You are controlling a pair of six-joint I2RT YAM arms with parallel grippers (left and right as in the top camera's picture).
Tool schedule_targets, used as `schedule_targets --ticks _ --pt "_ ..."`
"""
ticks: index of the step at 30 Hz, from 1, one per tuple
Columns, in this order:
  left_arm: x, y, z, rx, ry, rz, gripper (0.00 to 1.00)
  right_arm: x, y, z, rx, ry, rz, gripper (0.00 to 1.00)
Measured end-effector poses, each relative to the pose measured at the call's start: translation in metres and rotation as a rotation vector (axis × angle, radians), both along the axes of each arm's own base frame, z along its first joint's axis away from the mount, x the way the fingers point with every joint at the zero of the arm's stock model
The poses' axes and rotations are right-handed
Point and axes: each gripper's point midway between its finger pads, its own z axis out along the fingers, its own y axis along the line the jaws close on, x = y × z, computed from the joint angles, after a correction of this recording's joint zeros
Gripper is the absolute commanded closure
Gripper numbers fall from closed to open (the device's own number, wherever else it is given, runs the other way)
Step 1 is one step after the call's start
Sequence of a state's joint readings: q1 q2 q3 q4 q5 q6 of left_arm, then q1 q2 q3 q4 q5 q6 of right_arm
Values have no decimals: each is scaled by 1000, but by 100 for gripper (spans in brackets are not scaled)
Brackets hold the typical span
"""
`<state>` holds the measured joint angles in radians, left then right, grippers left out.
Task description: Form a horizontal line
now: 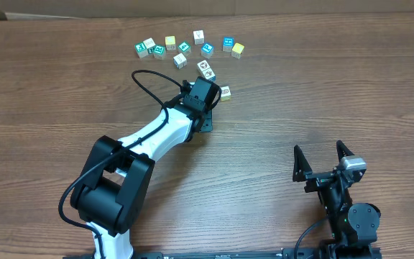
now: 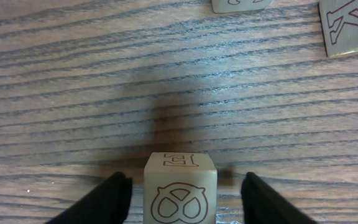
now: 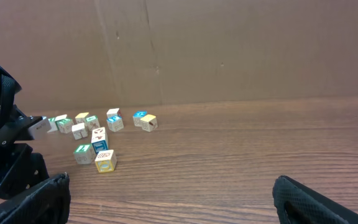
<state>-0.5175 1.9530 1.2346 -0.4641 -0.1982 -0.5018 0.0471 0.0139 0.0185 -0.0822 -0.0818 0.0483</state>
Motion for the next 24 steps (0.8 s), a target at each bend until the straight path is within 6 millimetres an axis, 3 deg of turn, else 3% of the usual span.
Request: schedule_targets --ticks 19,24 --pt "-8 5 -2 23 42 0 27 0 0 0 0 0 0 0" --pt "-4 3 14 31 53 0 27 0 0 0 0 0 1 0"
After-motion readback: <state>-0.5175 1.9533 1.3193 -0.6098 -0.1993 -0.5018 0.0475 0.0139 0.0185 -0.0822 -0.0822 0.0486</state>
